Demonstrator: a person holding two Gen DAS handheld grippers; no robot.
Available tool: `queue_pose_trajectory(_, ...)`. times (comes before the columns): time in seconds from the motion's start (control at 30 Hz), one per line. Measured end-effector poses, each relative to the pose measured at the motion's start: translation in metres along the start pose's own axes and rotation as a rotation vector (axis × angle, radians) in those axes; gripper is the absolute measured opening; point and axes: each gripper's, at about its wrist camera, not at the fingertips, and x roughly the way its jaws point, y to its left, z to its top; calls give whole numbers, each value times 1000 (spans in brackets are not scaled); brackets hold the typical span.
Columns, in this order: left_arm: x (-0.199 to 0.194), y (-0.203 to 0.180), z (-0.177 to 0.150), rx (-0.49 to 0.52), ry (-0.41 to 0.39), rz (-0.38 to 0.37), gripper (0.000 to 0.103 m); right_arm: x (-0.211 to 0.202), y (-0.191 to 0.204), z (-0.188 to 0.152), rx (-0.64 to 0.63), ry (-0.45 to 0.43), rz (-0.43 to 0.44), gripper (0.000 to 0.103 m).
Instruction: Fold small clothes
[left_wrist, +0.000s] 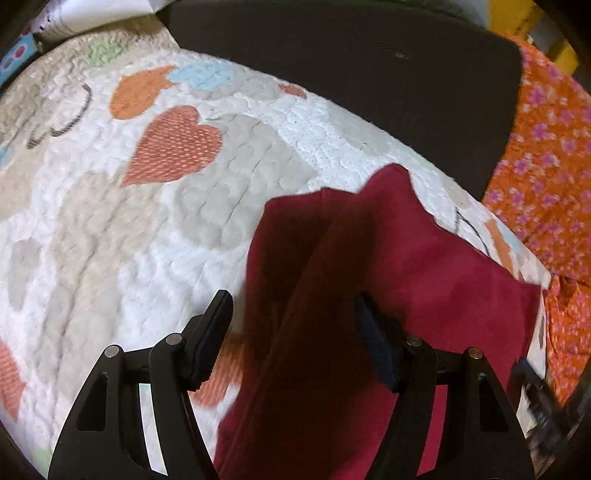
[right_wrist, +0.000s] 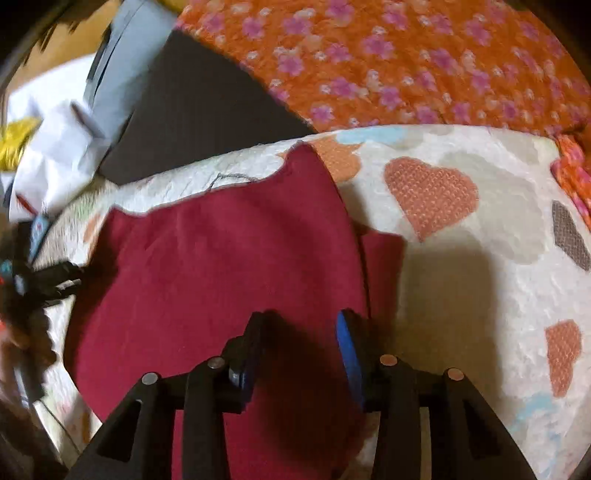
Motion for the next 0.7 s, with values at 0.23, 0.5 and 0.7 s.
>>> queue_pose_trajectory(0.23, -55, 6, -51, 90, -63, 67, 68, -47, 35, -9, -46, -85, 60, 45)
queue_pose_trajectory(0.5, -53, 19, -93, 109, -59, 91, 68, -14, 56, -13, -2, 18, 116, 53)
queue_pose_trajectory(0.7, -37, 38, -85, 33, -22, 73, 68, -11, 125, 28, -73, -20, 250, 52)
